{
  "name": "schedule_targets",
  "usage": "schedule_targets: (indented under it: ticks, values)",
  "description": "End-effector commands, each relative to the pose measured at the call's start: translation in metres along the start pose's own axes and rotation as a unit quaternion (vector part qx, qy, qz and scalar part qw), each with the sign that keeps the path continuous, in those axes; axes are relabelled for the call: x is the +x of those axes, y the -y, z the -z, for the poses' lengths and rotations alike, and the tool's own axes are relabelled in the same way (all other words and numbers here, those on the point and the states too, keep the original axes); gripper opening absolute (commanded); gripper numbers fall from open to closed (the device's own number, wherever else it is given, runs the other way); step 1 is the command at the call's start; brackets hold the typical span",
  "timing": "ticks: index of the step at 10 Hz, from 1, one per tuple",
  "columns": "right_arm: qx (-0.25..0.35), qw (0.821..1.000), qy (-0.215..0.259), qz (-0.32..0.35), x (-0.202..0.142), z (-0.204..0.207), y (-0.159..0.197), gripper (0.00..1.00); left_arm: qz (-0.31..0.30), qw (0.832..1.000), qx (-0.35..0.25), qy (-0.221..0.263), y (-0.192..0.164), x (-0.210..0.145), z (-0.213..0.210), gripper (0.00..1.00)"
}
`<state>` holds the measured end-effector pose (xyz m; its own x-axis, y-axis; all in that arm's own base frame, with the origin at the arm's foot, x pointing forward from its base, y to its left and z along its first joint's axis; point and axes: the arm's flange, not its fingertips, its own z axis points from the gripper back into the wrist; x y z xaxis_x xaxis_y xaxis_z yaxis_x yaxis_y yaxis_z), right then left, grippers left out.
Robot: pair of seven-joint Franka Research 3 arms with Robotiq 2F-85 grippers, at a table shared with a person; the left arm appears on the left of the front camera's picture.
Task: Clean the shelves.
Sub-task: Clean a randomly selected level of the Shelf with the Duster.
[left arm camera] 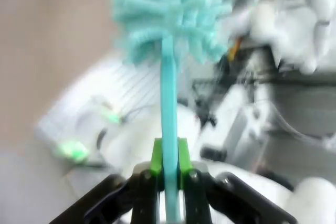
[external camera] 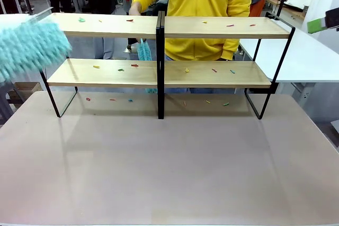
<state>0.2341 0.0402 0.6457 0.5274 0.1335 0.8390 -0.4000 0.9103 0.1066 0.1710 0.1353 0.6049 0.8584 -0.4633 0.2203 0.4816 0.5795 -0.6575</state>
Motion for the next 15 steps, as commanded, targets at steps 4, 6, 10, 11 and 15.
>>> schedule_targets:
  ticks: [4,6,10,11,15]
  values:
    - [0.003,1.000,0.001,0.001,0.001,0.000,0.000,1.00,-0.039,0.989,0.061,-0.129,-0.005,0.010,0.152,0.13]
    - [0.003,1.000,0.001,0.001,0.001,0.000,0.000,1.00,0.012,0.988,0.026,-0.152,-0.017,-0.003,0.130,0.13]
    - [0.003,1.000,0.001,0.001,0.001,0.000,0.000,1.00,-0.066,0.992,0.075,-0.072,-0.034,0.096,0.173,0.13]
    - [0.003,1.000,0.001,0.001,0.001,0.000,0.000,1.00,-0.067,0.992,0.072,-0.082,-0.034,0.100,0.172,0.13]
    - [0.003,1.000,0.001,0.001,0.001,0.000,0.000,1.00,0.029,0.996,0.035,-0.080,0.005,-0.020,0.077,0.13]
